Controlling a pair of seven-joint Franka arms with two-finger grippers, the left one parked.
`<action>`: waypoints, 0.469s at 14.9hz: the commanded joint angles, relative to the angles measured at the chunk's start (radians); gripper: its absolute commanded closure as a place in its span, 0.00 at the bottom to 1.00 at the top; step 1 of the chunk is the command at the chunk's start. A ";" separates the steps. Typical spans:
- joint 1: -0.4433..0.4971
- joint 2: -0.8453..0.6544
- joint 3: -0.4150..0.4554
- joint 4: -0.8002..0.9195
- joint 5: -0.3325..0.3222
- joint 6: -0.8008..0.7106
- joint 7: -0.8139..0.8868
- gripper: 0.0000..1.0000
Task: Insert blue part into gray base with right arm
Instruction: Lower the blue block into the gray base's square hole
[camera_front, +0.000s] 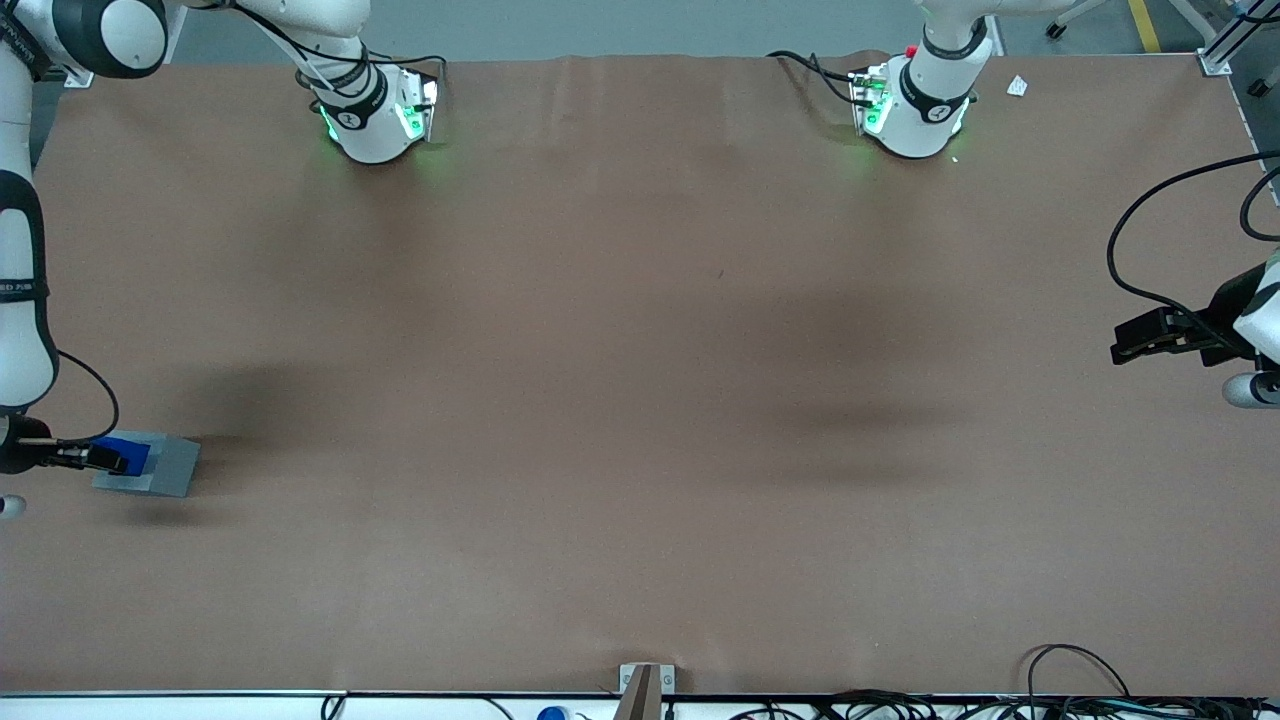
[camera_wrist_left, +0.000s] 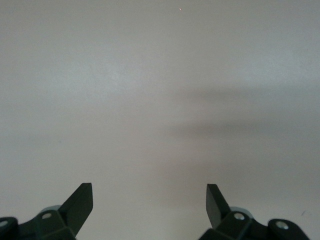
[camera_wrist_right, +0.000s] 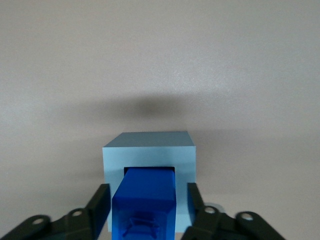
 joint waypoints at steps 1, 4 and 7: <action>-0.006 0.011 0.009 0.027 -0.001 -0.005 -0.011 0.01; 0.003 -0.002 0.010 0.027 -0.001 -0.014 -0.011 0.00; 0.038 -0.059 0.017 0.025 -0.059 -0.047 -0.002 0.00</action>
